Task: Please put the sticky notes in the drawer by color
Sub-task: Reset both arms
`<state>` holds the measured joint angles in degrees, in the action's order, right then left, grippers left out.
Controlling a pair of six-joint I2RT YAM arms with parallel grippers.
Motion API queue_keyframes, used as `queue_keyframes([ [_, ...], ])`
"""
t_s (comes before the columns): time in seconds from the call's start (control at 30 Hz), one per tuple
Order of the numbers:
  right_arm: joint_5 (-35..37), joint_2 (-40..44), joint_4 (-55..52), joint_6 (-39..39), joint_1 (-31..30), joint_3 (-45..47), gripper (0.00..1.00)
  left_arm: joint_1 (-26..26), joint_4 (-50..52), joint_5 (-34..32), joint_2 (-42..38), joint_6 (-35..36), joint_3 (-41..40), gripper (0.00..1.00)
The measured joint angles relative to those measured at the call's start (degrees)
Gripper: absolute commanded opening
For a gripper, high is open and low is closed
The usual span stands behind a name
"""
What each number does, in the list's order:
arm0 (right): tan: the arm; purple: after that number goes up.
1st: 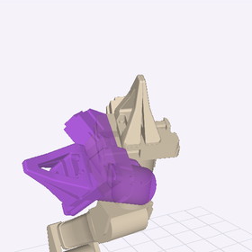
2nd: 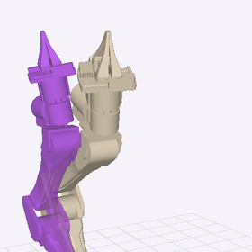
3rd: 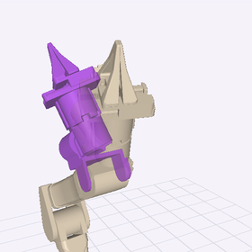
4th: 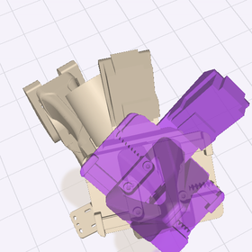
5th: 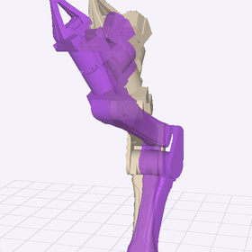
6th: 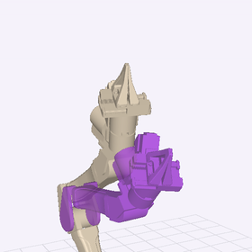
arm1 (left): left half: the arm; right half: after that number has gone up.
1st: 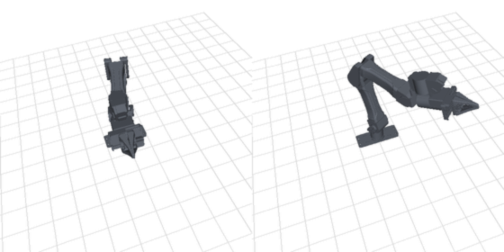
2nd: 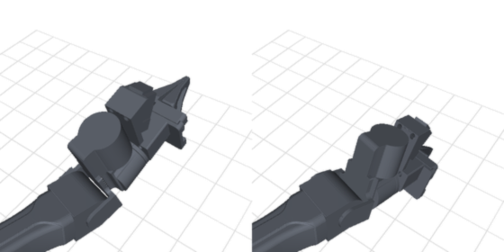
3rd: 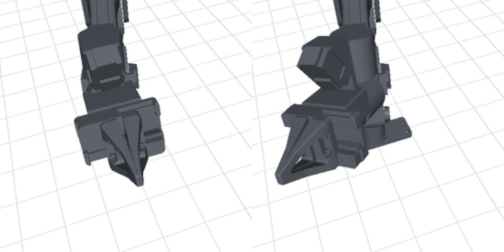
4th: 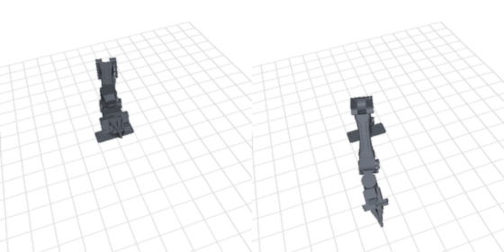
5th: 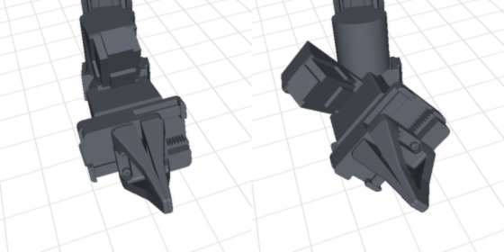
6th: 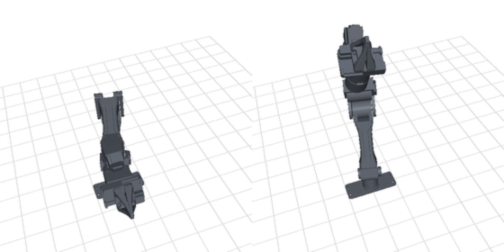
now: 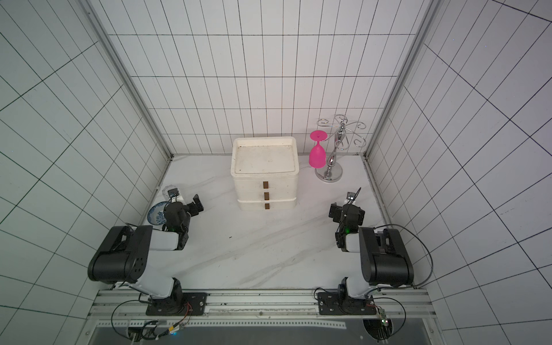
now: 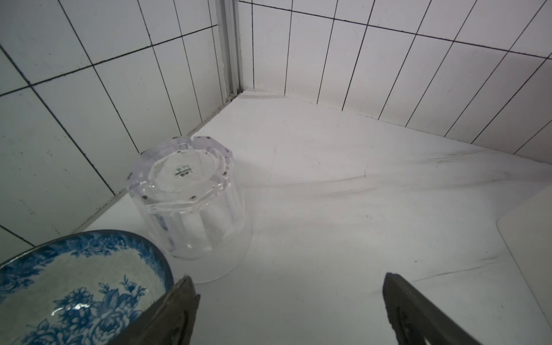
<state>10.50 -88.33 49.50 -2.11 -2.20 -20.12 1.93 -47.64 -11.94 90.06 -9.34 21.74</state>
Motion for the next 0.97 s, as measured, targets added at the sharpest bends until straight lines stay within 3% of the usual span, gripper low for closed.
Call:
queue_keyframes([
  [0.97, -4.15, 0.0, -2.64, -0.02, 2.08, -2.82, 0.98, -0.39, 2.93, 2.56, 0.0, 2.32, 2.82, 0.98],
])
